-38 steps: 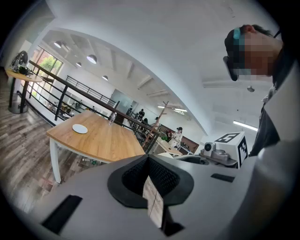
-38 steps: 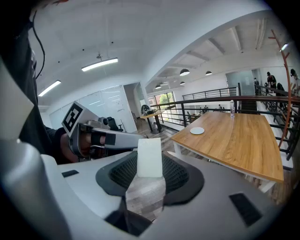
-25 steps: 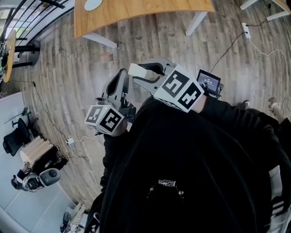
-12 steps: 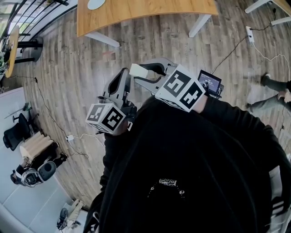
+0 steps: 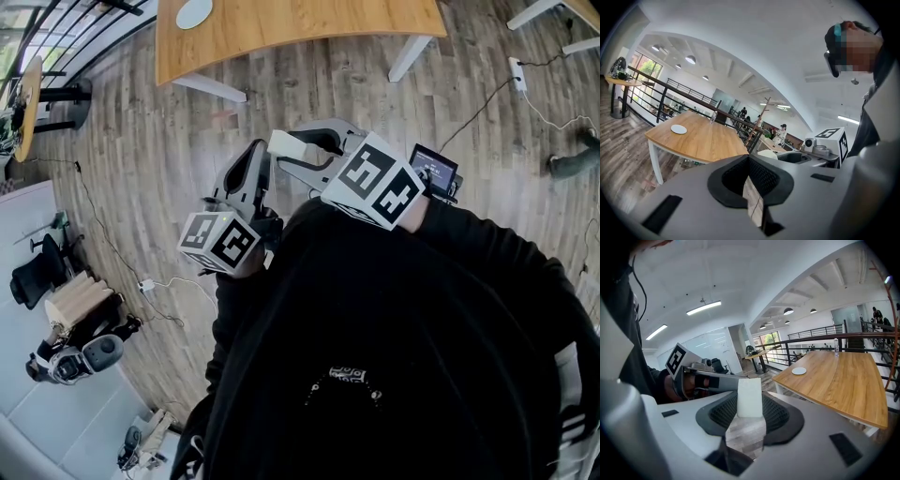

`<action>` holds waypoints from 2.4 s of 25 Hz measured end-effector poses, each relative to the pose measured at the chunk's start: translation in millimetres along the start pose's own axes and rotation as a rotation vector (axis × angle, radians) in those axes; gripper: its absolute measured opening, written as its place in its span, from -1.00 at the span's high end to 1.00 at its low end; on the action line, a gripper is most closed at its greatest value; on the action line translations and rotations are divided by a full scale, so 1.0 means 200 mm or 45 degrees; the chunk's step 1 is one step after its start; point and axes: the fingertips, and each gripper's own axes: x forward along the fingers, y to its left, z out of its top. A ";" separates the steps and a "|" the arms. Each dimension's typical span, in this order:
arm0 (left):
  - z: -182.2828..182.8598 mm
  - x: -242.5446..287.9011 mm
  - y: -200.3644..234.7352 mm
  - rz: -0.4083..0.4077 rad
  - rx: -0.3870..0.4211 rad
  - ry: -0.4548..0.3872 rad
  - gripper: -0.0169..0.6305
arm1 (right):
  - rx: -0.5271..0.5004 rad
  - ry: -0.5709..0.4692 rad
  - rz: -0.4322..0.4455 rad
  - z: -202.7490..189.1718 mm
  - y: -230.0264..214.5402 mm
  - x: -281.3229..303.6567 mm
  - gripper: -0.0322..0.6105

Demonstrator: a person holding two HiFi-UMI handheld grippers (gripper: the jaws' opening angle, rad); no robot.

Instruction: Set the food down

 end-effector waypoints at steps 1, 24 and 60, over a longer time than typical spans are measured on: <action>0.00 0.03 -0.01 0.000 0.004 0.001 0.95 | -0.001 -0.002 -0.005 -0.01 -0.03 -0.02 0.37; 0.06 0.15 0.13 0.044 0.005 0.029 0.96 | 0.052 -0.012 0.029 0.04 -0.18 0.13 0.37; 0.61 -0.13 1.24 -0.003 -0.015 -0.110 0.95 | -0.110 0.057 -0.034 0.63 -0.12 1.20 0.37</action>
